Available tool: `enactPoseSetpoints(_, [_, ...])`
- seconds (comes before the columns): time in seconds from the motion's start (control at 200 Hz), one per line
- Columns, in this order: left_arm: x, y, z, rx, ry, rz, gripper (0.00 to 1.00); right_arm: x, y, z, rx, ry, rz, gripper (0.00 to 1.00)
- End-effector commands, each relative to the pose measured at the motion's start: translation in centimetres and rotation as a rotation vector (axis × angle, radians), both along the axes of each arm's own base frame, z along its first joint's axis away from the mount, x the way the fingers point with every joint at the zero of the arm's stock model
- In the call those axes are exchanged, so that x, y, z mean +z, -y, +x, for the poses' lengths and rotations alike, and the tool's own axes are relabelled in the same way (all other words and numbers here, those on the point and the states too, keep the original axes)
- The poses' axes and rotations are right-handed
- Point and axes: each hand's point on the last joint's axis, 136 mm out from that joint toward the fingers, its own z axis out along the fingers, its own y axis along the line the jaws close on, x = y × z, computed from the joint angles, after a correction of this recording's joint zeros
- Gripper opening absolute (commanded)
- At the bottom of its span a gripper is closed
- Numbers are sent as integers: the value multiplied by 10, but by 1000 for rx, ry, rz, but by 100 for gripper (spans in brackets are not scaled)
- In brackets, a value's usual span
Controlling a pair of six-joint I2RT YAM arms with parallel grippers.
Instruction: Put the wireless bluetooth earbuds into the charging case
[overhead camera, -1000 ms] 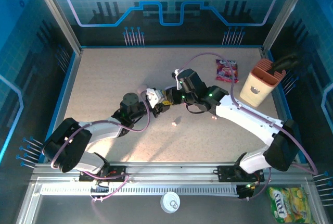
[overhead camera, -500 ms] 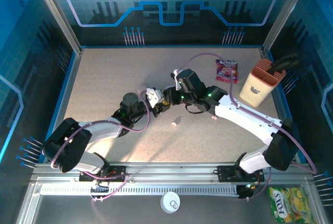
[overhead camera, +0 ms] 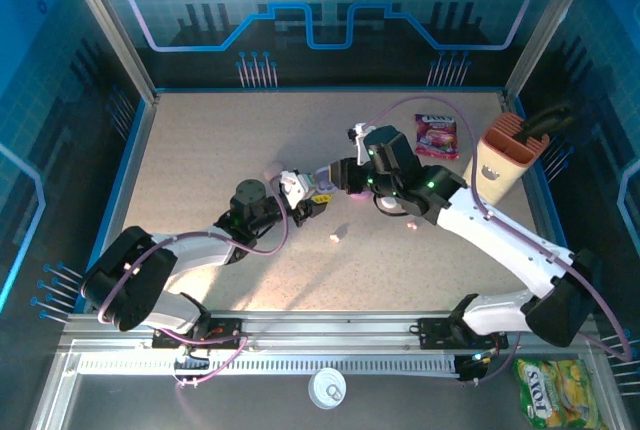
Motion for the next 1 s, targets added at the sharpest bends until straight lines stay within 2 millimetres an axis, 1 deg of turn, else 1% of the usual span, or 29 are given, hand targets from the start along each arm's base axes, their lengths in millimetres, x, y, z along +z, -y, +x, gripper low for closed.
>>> enactPoseSetpoints(0.0, [4,4,-12,-53,58,11,39,4,-9,6,67,-14,-26,28])
enactPoseSetpoints(0.115, [7,3,-14,-60,63,12,39,-10,-19,10,114,-56,-77,26])
enactPoseSetpoints(0.225, [9,2,-15,-54,66,15,37,-23,-25,13,136,-94,-100,25])
enactPoseSetpoints(0.365, [10,2,-14,-51,45,9,36,-36,-26,7,158,-130,-132,25])
enactPoseSetpoints(0.515, [15,1,-13,-40,25,-26,36,-38,-22,-8,186,-141,-112,25])
enactPoseSetpoints(0.625, [20,2,-13,-41,25,-50,37,-32,-16,-18,178,-147,-84,25])
enactPoseSetpoints(0.685, [24,2,-14,-47,25,-70,37,-24,-12,-19,153,-135,-39,30])
enactPoseSetpoints(0.79, [32,3,-16,-59,33,-112,37,-8,-3,-22,117,-131,101,44])
enactPoseSetpoints(0.855, [38,4,-18,-72,35,-143,36,-4,3,-23,97,-152,203,53])
enactPoseSetpoints(0.945, [49,6,-21,-94,40,-185,36,4,1,-28,148,-188,381,60])
enactPoseSetpoints(0.995, [54,6,-23,-105,44,-206,36,7,-1,-31,170,-214,465,62])
